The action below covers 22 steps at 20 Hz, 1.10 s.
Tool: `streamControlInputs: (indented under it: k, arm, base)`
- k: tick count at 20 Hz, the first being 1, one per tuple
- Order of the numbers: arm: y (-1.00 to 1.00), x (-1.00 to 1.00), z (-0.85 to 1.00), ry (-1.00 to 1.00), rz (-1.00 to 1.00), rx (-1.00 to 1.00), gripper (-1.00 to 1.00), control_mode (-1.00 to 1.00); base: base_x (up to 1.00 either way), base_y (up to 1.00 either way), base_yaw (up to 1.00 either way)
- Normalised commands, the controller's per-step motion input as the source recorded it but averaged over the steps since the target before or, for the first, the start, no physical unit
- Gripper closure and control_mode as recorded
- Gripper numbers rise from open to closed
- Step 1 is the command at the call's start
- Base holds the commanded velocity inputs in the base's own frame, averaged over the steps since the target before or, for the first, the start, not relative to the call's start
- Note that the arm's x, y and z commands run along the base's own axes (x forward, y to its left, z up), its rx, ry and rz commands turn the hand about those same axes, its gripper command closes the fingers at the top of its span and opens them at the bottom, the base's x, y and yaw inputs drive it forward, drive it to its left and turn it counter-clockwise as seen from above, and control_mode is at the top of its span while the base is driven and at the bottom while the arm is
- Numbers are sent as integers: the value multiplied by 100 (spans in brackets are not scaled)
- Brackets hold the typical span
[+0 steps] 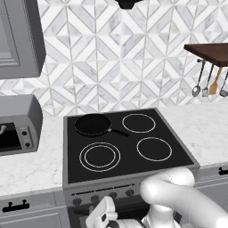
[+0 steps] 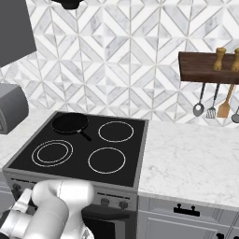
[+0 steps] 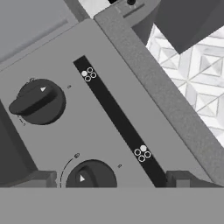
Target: Turn off the rear left burner of the stove.
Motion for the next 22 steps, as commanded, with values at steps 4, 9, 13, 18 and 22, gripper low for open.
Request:
streamControlInputs:
  k: [4,9,13,18,22]
  arm:
    - [0,0,-1,0,3,4,-100,-100]
    - [-3,5,-12,-4,0,-6,-100,-100]
    - [0,9,-19,-1,0,-11,-100,-100]
    - [3,5,-29,0,0,-15,-100,-100]
    - [13,9,-22,0,1,-13,-100,-100]
  base:
    - [0,0,0]
    - [0,0,0]
    - [0,0,0]
    - [0,0,0]
    - [0,0,0]
